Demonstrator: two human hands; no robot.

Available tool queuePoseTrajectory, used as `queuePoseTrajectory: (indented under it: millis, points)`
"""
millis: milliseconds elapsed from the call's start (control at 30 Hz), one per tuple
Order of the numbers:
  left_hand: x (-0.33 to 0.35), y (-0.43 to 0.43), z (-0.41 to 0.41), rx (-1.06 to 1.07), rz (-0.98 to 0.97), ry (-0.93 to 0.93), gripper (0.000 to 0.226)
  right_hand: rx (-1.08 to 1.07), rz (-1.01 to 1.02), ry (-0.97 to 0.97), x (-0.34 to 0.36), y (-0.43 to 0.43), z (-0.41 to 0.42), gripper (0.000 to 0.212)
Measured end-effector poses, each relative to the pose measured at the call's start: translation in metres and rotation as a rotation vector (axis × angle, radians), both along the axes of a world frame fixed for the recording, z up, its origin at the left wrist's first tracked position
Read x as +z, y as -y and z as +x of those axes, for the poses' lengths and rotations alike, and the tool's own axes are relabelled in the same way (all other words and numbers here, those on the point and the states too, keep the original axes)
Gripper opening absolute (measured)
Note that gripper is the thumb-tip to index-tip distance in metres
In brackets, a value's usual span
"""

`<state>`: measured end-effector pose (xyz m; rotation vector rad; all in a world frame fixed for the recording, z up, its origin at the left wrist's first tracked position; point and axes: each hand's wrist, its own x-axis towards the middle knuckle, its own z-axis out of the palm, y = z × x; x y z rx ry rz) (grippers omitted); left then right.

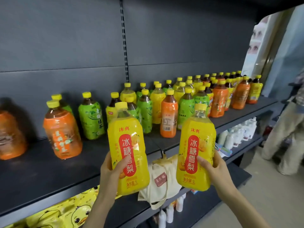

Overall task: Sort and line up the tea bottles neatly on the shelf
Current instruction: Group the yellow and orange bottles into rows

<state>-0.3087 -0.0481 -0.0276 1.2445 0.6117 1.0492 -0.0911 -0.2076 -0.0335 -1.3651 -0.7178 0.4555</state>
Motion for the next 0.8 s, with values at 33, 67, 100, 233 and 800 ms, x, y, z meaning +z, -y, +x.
queuePoseTrajectory:
  millis: [33,67,100,233,800]
  points:
    - [0.0,-0.005,0.012,-0.02,0.007,0.007,0.097,-0.012,-0.014,0.002,-0.001,0.0,0.009,0.088]
    - [0.001,-0.008,0.026,-0.043,0.012,0.01,0.095,-0.027,-0.025,0.013,-0.002,-0.001,0.019,0.087]
    - [0.002,-0.013,0.04,-0.07,0.022,0.01,0.09,-0.038,-0.035,0.031,-0.001,-0.003,0.028,0.09]
    - [0.006,-0.032,0.094,-0.166,0.046,0.028,0.071,-0.066,-0.076,0.078,0.005,-0.016,0.067,0.086]
    - [0.024,-0.045,0.281,-0.39,0.317,-0.063,0.095,-0.194,-0.041,0.005,-0.004,-0.027,0.23,0.099]
